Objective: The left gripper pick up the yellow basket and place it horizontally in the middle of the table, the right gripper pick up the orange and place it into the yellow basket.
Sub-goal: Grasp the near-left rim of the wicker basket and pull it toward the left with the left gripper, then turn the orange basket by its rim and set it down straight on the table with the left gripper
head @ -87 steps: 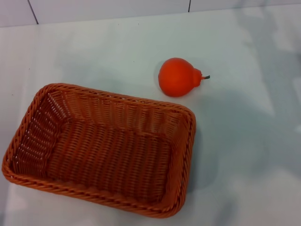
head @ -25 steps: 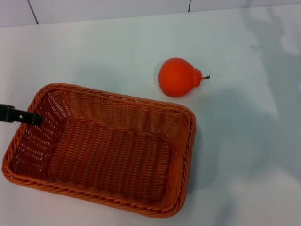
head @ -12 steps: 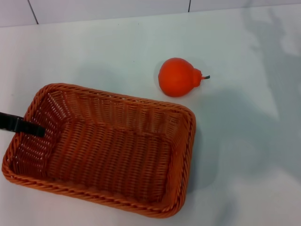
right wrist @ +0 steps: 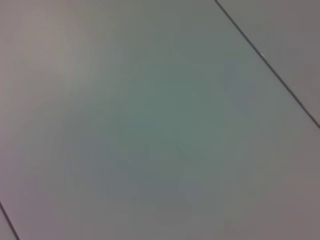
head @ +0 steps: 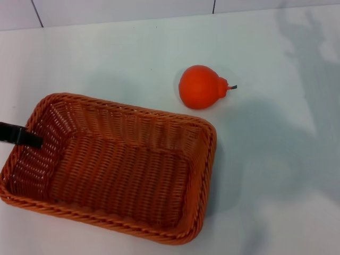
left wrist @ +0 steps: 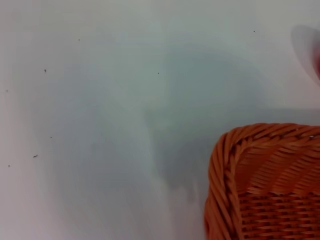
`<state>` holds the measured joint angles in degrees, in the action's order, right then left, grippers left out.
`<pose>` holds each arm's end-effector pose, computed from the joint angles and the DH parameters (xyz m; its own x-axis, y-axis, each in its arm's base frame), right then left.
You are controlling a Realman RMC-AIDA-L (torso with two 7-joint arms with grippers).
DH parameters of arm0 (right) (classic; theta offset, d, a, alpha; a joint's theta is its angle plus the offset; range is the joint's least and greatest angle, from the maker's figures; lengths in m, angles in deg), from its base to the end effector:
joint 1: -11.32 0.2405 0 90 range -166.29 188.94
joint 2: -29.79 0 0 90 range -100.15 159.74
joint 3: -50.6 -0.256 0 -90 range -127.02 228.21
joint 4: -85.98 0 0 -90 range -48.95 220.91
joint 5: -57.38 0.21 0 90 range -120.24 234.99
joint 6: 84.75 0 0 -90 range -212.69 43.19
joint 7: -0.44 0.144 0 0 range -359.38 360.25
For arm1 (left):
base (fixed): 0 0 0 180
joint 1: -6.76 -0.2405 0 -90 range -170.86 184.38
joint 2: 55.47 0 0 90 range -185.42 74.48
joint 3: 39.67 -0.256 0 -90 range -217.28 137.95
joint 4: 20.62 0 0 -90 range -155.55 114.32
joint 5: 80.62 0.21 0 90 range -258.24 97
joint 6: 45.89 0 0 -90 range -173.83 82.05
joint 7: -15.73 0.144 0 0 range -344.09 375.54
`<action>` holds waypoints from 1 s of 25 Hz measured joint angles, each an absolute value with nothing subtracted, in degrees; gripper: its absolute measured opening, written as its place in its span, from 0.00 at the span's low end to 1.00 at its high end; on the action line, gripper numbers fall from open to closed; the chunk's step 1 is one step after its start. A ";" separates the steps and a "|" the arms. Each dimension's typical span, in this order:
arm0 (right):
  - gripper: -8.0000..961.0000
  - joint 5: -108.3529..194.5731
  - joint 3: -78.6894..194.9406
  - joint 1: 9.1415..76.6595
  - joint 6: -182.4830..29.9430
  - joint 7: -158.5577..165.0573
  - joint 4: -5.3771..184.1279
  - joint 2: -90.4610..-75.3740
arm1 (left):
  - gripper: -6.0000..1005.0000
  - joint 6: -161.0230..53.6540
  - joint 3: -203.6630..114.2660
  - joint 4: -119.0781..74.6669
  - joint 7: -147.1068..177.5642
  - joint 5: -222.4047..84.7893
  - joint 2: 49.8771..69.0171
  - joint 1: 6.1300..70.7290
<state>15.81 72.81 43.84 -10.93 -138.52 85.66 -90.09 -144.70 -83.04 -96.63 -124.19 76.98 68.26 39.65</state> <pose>0.3292 0.3564 0.0399 -0.1854 -0.2368 0.9537 0.9795 0.0331 0.1986 -0.2558 0.3355 0.0623 0.4487 0.8909 0.0704 0.8279 -0.3847 -0.4082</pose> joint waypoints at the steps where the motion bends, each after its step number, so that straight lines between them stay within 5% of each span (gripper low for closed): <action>1: 0.81 15.81 72.76 43.84 -11.01 -138.52 85.71 -90.09 | 0.34 -144.77 -83.05 -96.62 -124.26 76.96 68.24 39.74; 9: 0.81 15.81 72.02 44.09 -12.78 -138.52 86.01 -90.08 | 0.20 -145.01 -79.23 -95.35 -124.33 76.30 67.70 40.70; 18: 0.81 15.81 70.53 44.35 -14.54 -138.52 86.33 -89.82 | 0.17 -146.44 -66.73 -86.89 -124.43 62.21 63.36 40.78; 25: 0.81 15.81 69.84 44.85 -16.70 -138.52 87.48 -89.80 | 0.17 -143.69 -63.54 -85.99 -125.35 60.86 64.58 40.43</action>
